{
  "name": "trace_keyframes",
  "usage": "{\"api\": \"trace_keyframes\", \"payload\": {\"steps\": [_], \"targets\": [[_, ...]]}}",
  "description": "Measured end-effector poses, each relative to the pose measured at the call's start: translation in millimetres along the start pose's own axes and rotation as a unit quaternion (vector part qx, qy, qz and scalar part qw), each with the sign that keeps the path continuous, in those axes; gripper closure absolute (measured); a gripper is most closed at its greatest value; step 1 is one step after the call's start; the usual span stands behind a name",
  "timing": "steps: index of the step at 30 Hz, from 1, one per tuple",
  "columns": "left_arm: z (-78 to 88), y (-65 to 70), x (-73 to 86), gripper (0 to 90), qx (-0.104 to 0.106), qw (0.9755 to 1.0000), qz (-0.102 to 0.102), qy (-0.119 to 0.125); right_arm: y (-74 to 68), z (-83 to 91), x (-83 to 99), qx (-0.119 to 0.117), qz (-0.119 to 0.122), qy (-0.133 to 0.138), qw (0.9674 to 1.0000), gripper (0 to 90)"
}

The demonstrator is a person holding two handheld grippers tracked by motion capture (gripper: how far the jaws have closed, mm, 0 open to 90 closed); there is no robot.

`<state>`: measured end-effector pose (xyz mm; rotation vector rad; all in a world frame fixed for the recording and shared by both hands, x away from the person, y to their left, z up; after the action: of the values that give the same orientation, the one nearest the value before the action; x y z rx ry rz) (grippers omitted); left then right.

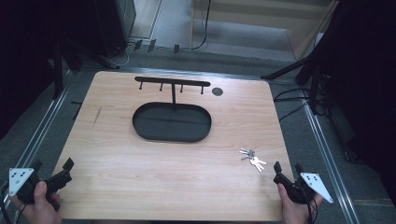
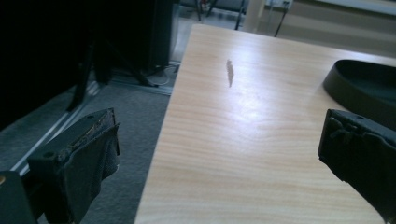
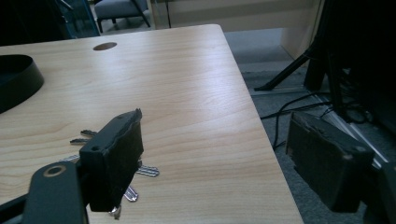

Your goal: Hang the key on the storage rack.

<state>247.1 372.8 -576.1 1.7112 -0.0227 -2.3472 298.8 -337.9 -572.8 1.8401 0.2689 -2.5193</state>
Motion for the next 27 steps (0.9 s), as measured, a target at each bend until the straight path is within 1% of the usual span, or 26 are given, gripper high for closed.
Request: {"api": "trace_keyframes", "payload": {"steps": [2,3,4,5,6,7,8,9,10,11,12,13,14,15,16,17,18,19,20,21,22,23,24,25,26,27], "targets": [[-3.6,3.7,-1.1,0.0,0.008,1.0,-0.004,0.0,0.3,1.4,-0.2,0.011,0.005,-0.001,0.9999,21.9],[-6.3,6.7,-0.6,0.0,0.012,0.9999,-0.011,-0.001,1.3,2.4,-0.7,0.019,0.007,0.001,0.9998,23.3],[-7.9,8.3,0.1,0.0,0.013,0.9998,-0.018,-0.001,1.2,2.8,-0.4,0.02,0.001,-0.003,0.9998,24.0],[-9.5,10.1,1.2,0.0,0.012,0.9996,-0.026,-0.003,0.6,2.8,0.1,0.019,0.002,-0.007,0.9998,24.7],[-9.6,11.2,0.9,0.0,0.007,0.9995,-0.031,0.001,-0.5,2.5,0.3,0.018,0.009,-0.012,0.9997,25.7],[-8.8,11.0,0.3,0.0,0.004,0.9994,-0.034,0.004,-2.3,1.7,0.0,0.017,0.022,-0.022,0.9994,25.9],[-8.2,10.0,-0.2,0.0,0.003,0.9995,-0.03,0.007,-4.5,1.1,-0.4,0.012,0.027,-0.03,0.9991,26.1],[-8.2,10.0,-0.2,0.0,0.003,0.9995,-0.03,0.007,-4.5,1.1,-0.4,0.012,0.027,-0.03,0.9991,26.1],[-9.0,4.3,1.5,0.0,-0.008,0.9999,-0.007,0.003,-12.4,-0.8,-5.5,-0.01,0.031,-0.043,0.9985,26.7],[-9.1,2.1,1.2,0.0,-0.012,0.9999,0.003,0.002,-15.7,-2.1,-8.0,-0.018,0.033,-0.052,0.998,26.7],[-9.2,0.6,1.0,0.0,-0.018,0.9998,0.005,0.002,-19.6,-3.2,-10.6,-0.027,0.036,-0.06,0.9972,26.8],[-10.0,-0.3,1.2,0.0,-0.024,0.9997,0.006,0.001,-22.4,-4.3,-12.5,-0.034,0.045,-0.068,0.9961,27.0],[-10.3,-0.1,1.1,0.0,-0.027,0.9996,0.003,0.001,-26.6,-6.0,-15.3,-0.042,0.064,-0.086,0.9933,26.9],[-10.3,-0.1,1.1,0.0,-0.027,0.9996,0.003,0.001,-26.6,-6.0,-15.3,-0.042,0.064,-0.086,0.9933,26.9],[-10.7,0.4,0.9,0.0,-0.032,0.9995,-0.003,0.002,-34.8,-9.8,-19.4,-0.07,0.093,-0.131,0.9846,26.9],[-10.5,0.6,0.6,0.0,-0.034,0.9994,-0.006,0.005,-37.1,-10.9,-20.5,-0.076,0.103,-0.147,0.9807,27.0],[-10.4,1.0,0.5,0.0,-0.034,0.9994,-0.009,0.006,-39.1,-12.2,-22.7,-0.077,0.123,-0.165,0.9756,27.1],[-10.4,1.0,0.5,0.0,-0.034,0.9994,-0.009,0.006,-39.1,-12.2,-22.7,-0.077,0.123,-0.165,0.9756,27.1],[-8.8,2.7,-0.3,0.0,-0.032,0.9992,-0.016,0.017,-43.4,-14.7,-28.7,-0.08,0.158,-0.19,0.9657,27.6],[-8.1,3.2,-0.2,0.0,-0.033,0.9991,-0.019,0.018,-46.2,-16.0,-31.0,-0.088,0.164,-0.205,0.9609,28.0],[-7.9,4.2,-0.4,0.0,-0.033,0.999,-0.023,0.021,-48.4,-17.1,-32.6,-0.093,0.169,-0.213,0.9578,28.9],[-7.9,4.2,-0.4,0.0,-0.033,0.999,-0.023,0.021,-51.1,-19.1,-34.1,-0.099,0.177,-0.225,0.9529,29.3],[-8.2,6.2,-0.1,0.0,-0.034,0.9987,-0.033,0.02,-54.1,-22.0,-34.5,-0.107,0.187,-0.247,0.9449,29.4],[-8.2,7.0,0.2,0.0,-0.035,0.9985,-0.036,0.019,-56.6,-24.6,-34.0,-0.117,0.191,-0.266,0.9374,29.9],[-9.3,8.1,0.1,0.0,-0.038,0.9982,-0.042,0.019,-58.8,-26.7,-32.9,-0.126,0.191,-0.283,0.9316,30.3],[-9.3,8.1,0.1,0.0,-0.038,0.9982,-0.042,0.019,-61.4,-30.3,-30.4,-0.14,0.198,-0.309,0.9196,31.6]]}}
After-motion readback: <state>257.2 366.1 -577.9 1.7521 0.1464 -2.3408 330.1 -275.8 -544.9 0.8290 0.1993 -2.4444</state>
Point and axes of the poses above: each handheld gripper's, and its own axes: z roughly backward along the jaws, x roughly out of its underside, y roughly to its right, the point moved 9 cm from there along -z, roughly forward along the jaws, and after that the axes turned 5 degrees about -x, right-handed, at the moved point
